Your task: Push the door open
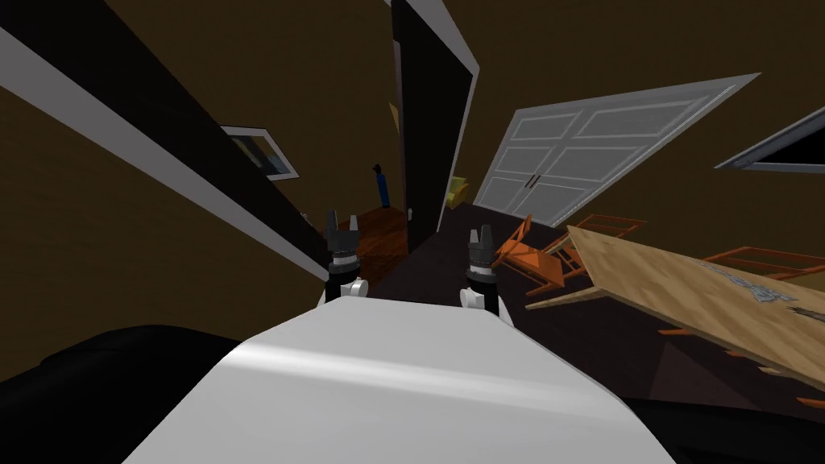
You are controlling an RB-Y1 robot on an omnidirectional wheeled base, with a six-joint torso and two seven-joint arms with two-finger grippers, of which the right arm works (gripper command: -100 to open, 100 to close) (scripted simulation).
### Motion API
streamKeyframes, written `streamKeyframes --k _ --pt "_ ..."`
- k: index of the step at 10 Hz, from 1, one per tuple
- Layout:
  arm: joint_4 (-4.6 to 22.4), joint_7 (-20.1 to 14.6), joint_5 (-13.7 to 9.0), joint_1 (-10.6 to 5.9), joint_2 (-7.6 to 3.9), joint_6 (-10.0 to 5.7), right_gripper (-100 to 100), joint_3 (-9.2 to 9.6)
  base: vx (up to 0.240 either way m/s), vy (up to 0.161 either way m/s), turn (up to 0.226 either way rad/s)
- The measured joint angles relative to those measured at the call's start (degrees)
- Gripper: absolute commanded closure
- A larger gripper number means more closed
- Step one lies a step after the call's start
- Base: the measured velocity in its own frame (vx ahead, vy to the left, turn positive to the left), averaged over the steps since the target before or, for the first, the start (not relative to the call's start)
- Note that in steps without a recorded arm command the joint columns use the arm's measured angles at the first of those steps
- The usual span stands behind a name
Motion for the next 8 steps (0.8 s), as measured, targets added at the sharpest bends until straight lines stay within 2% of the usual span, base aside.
streamKeyframes --k 8 --pt "11.9 -1.9 -0.2 -4.78 -0.84 -1.54 -100 0.14 0.091 -0.056 0.148"
